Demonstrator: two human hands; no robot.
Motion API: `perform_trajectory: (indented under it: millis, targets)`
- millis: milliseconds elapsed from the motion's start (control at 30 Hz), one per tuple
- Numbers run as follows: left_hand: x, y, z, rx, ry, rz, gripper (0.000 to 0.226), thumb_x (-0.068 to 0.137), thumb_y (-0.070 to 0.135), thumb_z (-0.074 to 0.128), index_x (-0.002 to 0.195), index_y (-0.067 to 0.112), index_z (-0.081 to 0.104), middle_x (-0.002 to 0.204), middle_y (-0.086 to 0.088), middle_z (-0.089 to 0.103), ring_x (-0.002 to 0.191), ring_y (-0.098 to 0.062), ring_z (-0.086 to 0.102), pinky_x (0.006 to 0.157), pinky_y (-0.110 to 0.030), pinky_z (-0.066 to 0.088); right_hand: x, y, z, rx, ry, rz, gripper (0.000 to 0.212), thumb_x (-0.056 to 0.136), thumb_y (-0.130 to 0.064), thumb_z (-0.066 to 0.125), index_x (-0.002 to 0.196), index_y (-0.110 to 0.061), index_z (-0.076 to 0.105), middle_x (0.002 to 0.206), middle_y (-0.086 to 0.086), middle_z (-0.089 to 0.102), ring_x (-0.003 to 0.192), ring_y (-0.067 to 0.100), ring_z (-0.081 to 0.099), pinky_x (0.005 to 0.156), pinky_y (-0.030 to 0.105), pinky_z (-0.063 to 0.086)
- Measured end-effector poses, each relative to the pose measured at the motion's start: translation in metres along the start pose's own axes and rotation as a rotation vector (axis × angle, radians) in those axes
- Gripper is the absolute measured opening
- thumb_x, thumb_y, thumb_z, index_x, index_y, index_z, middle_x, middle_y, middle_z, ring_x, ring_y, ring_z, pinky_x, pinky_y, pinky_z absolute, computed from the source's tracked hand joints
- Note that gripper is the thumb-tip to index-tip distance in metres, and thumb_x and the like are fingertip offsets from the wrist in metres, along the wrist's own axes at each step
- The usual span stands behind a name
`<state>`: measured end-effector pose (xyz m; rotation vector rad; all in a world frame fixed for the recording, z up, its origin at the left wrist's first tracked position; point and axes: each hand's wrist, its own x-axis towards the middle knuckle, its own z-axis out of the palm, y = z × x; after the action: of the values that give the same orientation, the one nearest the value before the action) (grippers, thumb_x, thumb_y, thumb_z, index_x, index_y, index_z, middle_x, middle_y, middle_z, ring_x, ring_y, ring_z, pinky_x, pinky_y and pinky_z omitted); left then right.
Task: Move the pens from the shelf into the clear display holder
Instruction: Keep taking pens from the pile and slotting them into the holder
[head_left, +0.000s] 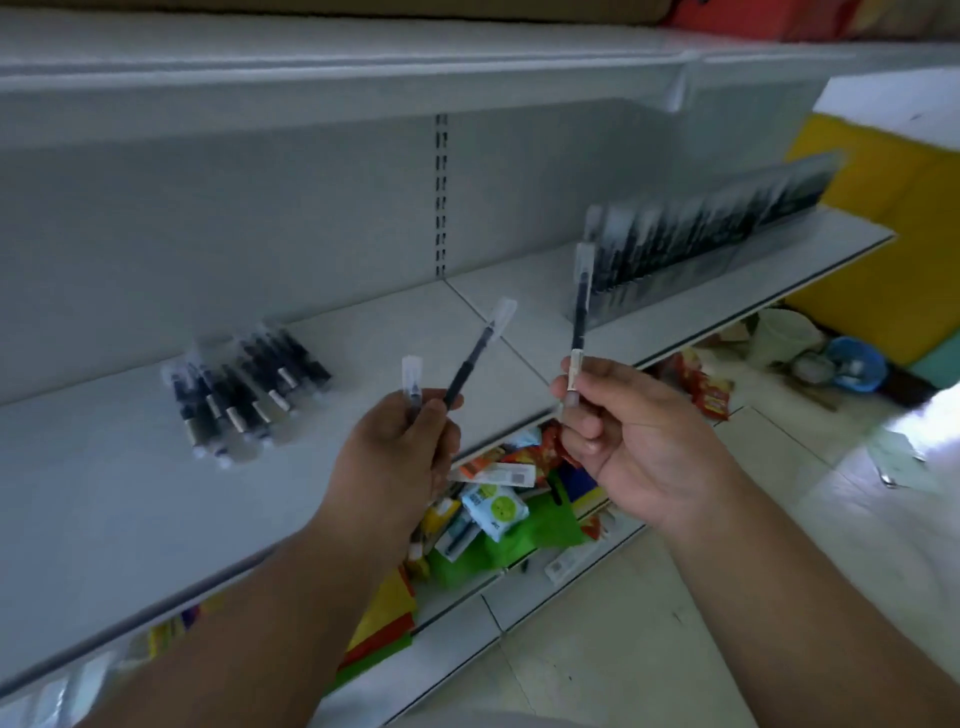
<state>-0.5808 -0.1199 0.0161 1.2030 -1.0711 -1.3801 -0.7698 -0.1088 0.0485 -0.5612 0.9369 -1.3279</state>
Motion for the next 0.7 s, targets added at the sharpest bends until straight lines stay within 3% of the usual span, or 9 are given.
perform_trajectory:
  millis: [133,300,400,533,600,700]
  targets:
    - [0.0,-0.008,0.08,0.042,-0.052,0.005,0.018,0.104,0.013,0.04,0.096,0.012,0.056,0.063,-0.001,0.063,0.045,-0.016,0.034,0.045,-0.028,0.028,-0.019,-0.044,-0.066,-0.144,0.046,-0.089,0.017,0.092,0.011,0.046,0.09,-0.004,0.053,0.079,0.015,0.064,0.048,0.012,0.042,0.045,0.023,0.03]
    - [0.001,-0.019,0.194,-0.047,-0.163,-0.044,0.02,0.103,0.01,0.037,0.084,0.015,0.042,0.058,0.0,0.04,0.045,-0.014,0.026,0.043,-0.028,0.022,-0.031,-0.111,-0.155,-0.448,0.125,-0.199,0.021,0.091,0.01,0.049,0.097,-0.009,0.051,0.083,0.012,0.066,0.052,0.016,0.042,0.052,0.031,0.025]
    - [0.004,-0.024,0.251,-0.03,-0.185,-0.036,0.023,0.104,0.014,0.038,0.082,0.016,0.041,0.057,0.004,0.036,0.047,-0.012,0.025,0.043,-0.028,0.022,-0.03,-0.147,-0.198,-0.56,0.167,-0.267,0.008,0.099,-0.004,0.046,0.098,-0.01,0.051,0.081,0.011,0.068,0.05,0.017,0.044,0.05,0.031,0.031]
    - [0.011,-0.029,0.301,-0.009,-0.175,-0.034,0.019,0.105,0.024,0.041,0.095,0.01,0.049,0.053,0.007,0.036,0.046,-0.011,0.027,0.045,-0.029,0.026,-0.016,-0.176,-0.234,-0.699,0.208,-0.358,0.019,0.104,-0.024,0.044,0.096,-0.01,0.054,0.078,0.01,0.071,0.049,0.019,0.051,0.046,0.03,0.04]
    - [0.024,-0.032,0.319,-0.011,-0.156,-0.037,0.019,0.105,0.025,0.042,0.099,0.009,0.05,0.053,0.007,0.036,0.045,-0.011,0.027,0.044,-0.029,0.025,-0.002,-0.188,-0.245,-0.791,0.265,-0.404,0.02,0.102,-0.026,0.05,0.092,-0.01,0.058,0.072,0.009,0.069,0.053,0.021,0.055,0.05,0.037,0.047]
    - [0.054,-0.036,0.342,0.035,-0.137,-0.017,0.021,0.104,0.027,0.044,0.089,0.012,0.047,0.052,0.007,0.036,0.042,-0.01,0.027,0.042,-0.027,0.025,0.028,-0.203,-0.259,-0.876,0.344,-0.44,0.016,0.098,-0.026,0.057,0.089,-0.014,0.063,0.06,0.002,0.064,0.057,0.018,0.06,0.062,0.045,0.054]
